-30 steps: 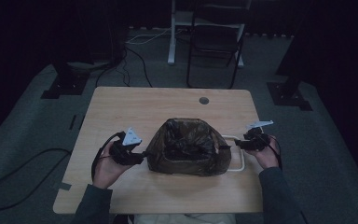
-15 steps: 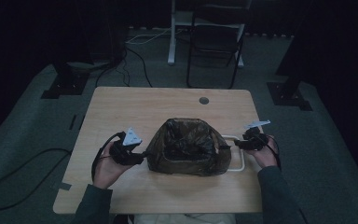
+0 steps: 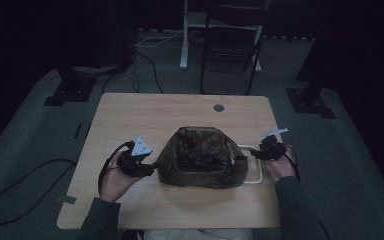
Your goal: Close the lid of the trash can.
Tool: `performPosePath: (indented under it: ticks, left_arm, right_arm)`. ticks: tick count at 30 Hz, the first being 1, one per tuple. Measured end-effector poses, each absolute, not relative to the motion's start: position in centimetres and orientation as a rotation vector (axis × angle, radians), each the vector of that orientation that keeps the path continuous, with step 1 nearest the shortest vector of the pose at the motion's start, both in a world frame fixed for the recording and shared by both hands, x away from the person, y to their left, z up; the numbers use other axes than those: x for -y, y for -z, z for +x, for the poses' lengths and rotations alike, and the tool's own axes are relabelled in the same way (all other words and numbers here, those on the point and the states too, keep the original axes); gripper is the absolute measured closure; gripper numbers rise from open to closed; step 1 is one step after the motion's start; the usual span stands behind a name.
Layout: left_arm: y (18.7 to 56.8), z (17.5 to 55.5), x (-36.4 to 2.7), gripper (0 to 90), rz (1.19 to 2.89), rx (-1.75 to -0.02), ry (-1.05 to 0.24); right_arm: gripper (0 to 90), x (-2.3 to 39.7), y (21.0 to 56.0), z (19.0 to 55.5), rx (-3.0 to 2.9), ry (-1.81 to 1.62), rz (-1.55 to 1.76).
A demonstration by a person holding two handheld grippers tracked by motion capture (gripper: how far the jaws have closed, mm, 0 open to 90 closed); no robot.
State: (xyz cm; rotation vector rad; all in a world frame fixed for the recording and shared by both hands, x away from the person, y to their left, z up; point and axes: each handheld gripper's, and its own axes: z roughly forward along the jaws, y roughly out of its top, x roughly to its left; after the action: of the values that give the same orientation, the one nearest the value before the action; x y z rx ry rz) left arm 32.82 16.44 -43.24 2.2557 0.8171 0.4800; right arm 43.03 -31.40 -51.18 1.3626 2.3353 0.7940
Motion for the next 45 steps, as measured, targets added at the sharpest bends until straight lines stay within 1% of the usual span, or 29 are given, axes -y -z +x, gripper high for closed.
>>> performPosePath:
  ticks: [7, 9, 16, 41, 45]
  left_arm:
    - [43.3, 32.8, -16.4, 46.2, 2.257, -0.816, -0.479]
    - [43.3, 32.8, -16.4, 46.2, 2.258, -0.816, -0.479]
    - [43.3, 32.8, -16.4, 46.2, 2.256, -0.818, -0.479]
    - [43.4, 32.9, -16.5, 46.2, 2.259, -0.819, -0.477]
    - [43.4, 32.9, -16.5, 46.2, 2.259, -0.819, -0.476]
  right_arm:
    - [46.6, 31.5, 51.5, 43.3, -2.337, -0.782, 1.369]
    - [48.4, 31.4, 51.6, 43.4, -2.338, -0.781, 1.372]
    - [50.1, 31.3, 51.7, 43.6, -2.343, -0.776, 1.372]
    - [51.4, 31.0, 52.3, 44.4, -2.346, -0.751, 1.396]
    - [54.6, 31.0, 52.4, 44.6, -2.347, -0.741, 1.404]
